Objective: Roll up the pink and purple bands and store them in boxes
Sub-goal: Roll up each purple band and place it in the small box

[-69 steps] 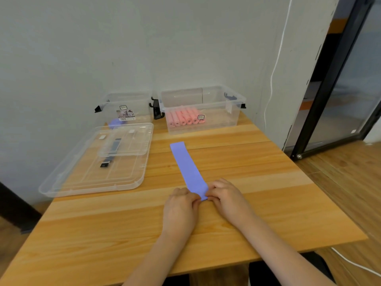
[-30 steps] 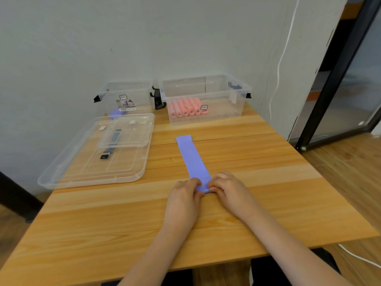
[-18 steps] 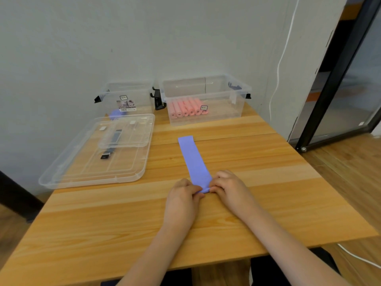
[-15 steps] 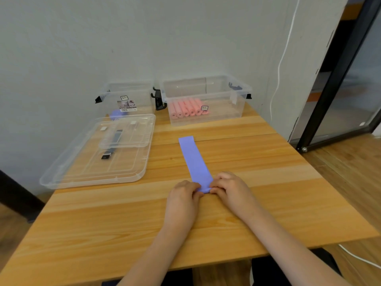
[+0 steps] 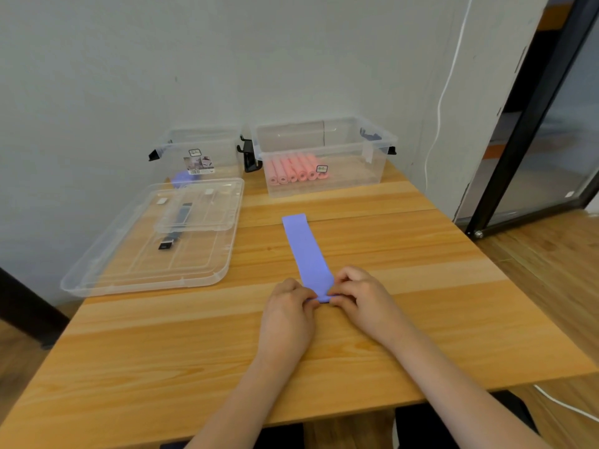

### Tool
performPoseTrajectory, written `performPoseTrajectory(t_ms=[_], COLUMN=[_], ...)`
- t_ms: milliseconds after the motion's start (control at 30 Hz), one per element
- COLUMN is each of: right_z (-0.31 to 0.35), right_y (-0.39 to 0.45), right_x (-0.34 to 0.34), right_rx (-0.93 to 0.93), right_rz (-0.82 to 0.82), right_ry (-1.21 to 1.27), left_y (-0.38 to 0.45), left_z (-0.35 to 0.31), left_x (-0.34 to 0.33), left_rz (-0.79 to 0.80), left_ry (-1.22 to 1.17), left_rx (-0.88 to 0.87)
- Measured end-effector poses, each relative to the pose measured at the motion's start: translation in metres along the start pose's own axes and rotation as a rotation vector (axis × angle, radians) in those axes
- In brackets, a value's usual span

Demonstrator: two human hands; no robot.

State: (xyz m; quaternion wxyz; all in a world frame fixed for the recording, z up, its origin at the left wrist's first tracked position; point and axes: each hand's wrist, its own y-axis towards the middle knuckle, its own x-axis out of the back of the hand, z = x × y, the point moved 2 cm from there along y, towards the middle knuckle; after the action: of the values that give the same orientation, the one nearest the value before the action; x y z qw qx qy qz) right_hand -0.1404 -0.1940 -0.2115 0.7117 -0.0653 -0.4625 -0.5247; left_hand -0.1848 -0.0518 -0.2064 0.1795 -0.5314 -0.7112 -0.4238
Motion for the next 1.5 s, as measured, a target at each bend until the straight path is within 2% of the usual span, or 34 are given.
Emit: performPoseTrajectory(t_ms=[100,200,367,567,733,933,1233,1367,1500], right_z=[0.000,0.003,0.001,-0.001,0.005,0.006,-0.001,0.003,0.008], right_y=[0.000,0.000,-0.001,0.000,0.002,0.000,-0.006,-0.008,-0.006], right_x=[0.001,0.005,0.004,0.002,0.004,0.006,0.011,0.011,0.014], right_rx=[-0.005,-0.033,-0.014,-0.040,-0.042,-0.032,-0.257,-0.223,-0.200], right_rz=[0.022,-0.041,-0.052,-0.020,-0.001,0.004,-0.058,-0.063,-0.029], right_ry=[-0.028,-0.016,0.009,0.007,-0.032,0.056,0.288,0.153,0.129], left_y=[-0.001,-0.003,-0.004,-0.002,-0.002,-0.003,-0.004,-0.004,-0.004], left_z=[-0.002,-0.004,-0.005,-0.003,-0.006,-0.006,-0.004,-0.004,-0.004], left_x=[0.004,0.007,0.007,0.004,0.005,0.006,0.008,0.005,0.002], left_rz=[-0.034,-0.056,-0.001,-0.028,0.016,0.011,-0.002,0.029,0.016], left_ry=[-0.008,-0.018,-0.009,0.041,0.056,0.047,-0.027,-0.006,0.036], left_rx=[0.018,0.047,0.063,0.059,0.030,0.040,0.070,0.018,-0.009])
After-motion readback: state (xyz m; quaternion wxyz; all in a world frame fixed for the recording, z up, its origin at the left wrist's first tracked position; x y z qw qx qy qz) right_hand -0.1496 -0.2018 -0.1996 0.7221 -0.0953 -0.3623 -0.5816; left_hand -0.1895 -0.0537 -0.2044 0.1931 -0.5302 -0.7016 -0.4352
